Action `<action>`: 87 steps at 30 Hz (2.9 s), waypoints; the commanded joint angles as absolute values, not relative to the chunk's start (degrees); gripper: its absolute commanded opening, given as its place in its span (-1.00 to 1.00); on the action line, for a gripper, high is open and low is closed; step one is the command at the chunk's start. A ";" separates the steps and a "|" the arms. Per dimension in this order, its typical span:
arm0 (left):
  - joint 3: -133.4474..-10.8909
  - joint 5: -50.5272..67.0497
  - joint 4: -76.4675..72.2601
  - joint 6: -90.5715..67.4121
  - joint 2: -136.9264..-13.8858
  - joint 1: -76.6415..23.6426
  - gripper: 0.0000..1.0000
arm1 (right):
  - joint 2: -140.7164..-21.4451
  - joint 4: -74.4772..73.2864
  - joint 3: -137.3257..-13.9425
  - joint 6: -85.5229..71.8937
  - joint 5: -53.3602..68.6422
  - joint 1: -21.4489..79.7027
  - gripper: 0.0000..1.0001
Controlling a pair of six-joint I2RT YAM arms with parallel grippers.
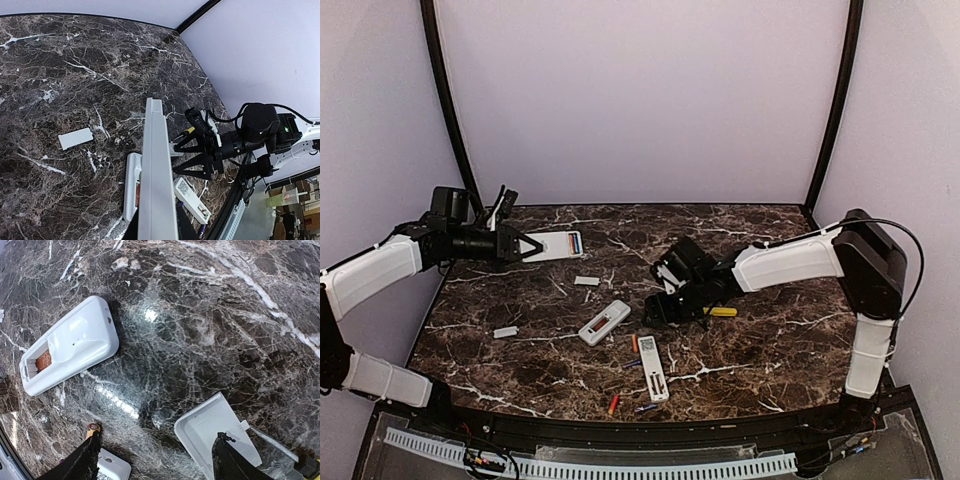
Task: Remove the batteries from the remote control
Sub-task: Place the battery cover at the center of the board, then place the remote control without the battery cover at the center of the board.
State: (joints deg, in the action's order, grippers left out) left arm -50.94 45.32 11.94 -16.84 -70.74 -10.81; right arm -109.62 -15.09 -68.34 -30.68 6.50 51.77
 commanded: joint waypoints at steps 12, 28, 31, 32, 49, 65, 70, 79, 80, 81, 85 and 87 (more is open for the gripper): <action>-39.67 47.70 8.54 -29.52 -63.00 -16.81 -1.00 | -93.76 -14.63 -61.26 -32.31 -2.27 49.34 0.63; -24.39 46.58 9.42 -50.76 -51.81 -26.19 -1.00 | -90.39 -11.86 -49.49 -23.56 -0.87 37.44 0.68; -21.69 47.12 6.68 -52.47 -52.85 -26.55 -1.00 | -90.38 -11.19 -48.80 -21.72 -0.27 36.87 0.68; -21.26 47.20 6.20 -52.98 -53.64 -26.72 -1.00 | -90.48 -10.98 -48.70 -21.07 -0.26 36.79 0.68; -20.62 49.15 3.90 -49.31 -65.50 -26.98 -1.00 | -96.46 -13.62 -51.67 -15.59 -0.40 36.56 0.54; -24.71 40.13 7.65 -44.49 -72.41 -26.82 -0.88 | -98.07 -15.95 -51.86 -17.61 6.11 39.58 0.06; -26.41 38.61 9.18 -42.30 -75.91 -26.55 -0.78 | -98.32 -16.08 -51.43 -20.01 4.00 41.40 -0.12; -26.05 36.00 11.98 -40.72 -76.89 -24.97 -0.48 | -100.26 -16.40 -52.34 -21.35 1.73 42.93 -0.47; -25.76 36.14 11.83 -40.92 -76.97 -24.90 -0.43 | -100.42 -16.31 -52.50 -21.36 1.63 43.02 -0.50; -25.47 36.39 11.63 -41.10 -76.99 -24.84 -0.39 | -100.48 -16.33 -52.60 -21.36 1.60 43.06 -0.52; -24.80 36.22 11.34 -41.31 -77.12 -24.79 -0.22 | -100.51 -16.20 -52.89 -21.36 1.65 43.15 -0.64; -24.79 36.01 11.16 -41.25 -77.21 -24.73 -0.16 | -100.47 -15.89 -52.83 -21.45 1.76 43.22 -0.71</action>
